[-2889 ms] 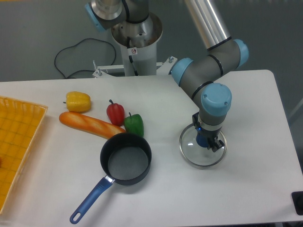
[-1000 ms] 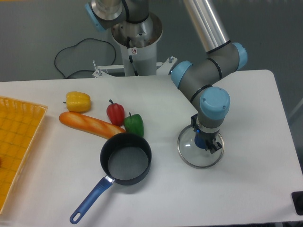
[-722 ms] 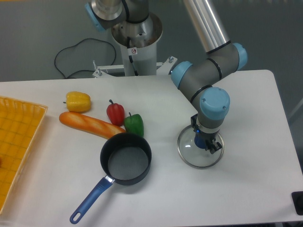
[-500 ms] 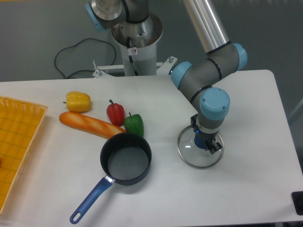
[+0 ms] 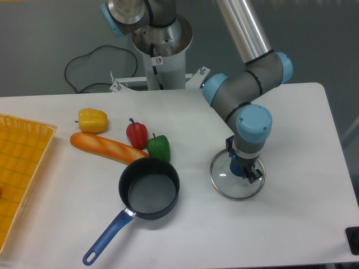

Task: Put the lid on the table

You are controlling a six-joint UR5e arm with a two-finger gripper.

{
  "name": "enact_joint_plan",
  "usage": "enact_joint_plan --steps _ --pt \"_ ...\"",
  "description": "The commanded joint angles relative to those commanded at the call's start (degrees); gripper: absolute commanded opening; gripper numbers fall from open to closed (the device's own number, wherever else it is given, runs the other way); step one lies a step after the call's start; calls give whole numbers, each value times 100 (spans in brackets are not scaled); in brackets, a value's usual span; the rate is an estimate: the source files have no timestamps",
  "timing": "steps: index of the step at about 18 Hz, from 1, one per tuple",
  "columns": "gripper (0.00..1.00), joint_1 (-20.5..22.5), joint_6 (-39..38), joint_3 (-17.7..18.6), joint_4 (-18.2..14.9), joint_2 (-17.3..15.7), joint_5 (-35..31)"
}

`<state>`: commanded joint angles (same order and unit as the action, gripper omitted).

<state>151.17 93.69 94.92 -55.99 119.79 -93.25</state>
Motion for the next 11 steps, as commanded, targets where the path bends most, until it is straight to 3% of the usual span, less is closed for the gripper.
enact_joint_plan --steps 5,8,11 --pt "87 9 0 -9 -9 0 9" --pt "99 0 9 -53 -9 -9 9" --pt "100 -26 9 -167 -18 -79 9"
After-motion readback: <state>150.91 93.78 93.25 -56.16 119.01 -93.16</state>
